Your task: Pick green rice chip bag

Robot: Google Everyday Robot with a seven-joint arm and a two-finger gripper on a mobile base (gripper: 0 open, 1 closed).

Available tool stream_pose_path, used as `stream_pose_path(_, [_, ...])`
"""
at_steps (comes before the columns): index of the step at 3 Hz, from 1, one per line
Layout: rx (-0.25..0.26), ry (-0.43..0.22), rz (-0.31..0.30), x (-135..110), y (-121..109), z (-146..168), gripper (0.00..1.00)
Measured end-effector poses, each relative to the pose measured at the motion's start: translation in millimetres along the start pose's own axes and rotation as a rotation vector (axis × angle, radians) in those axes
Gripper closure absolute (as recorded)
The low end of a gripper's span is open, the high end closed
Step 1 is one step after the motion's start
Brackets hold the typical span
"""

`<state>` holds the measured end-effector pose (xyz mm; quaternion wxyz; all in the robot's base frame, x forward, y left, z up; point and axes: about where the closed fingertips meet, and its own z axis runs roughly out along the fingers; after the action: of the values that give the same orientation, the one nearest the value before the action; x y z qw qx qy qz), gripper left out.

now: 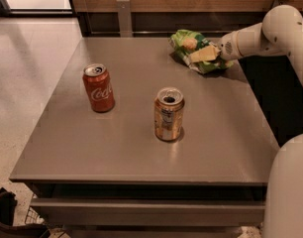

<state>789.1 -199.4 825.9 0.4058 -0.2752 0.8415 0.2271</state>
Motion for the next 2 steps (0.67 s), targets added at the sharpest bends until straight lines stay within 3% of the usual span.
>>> stream_pose_path(2, [0.0, 0.0, 0.0, -0.2, 0.0, -0.2, 1.0])
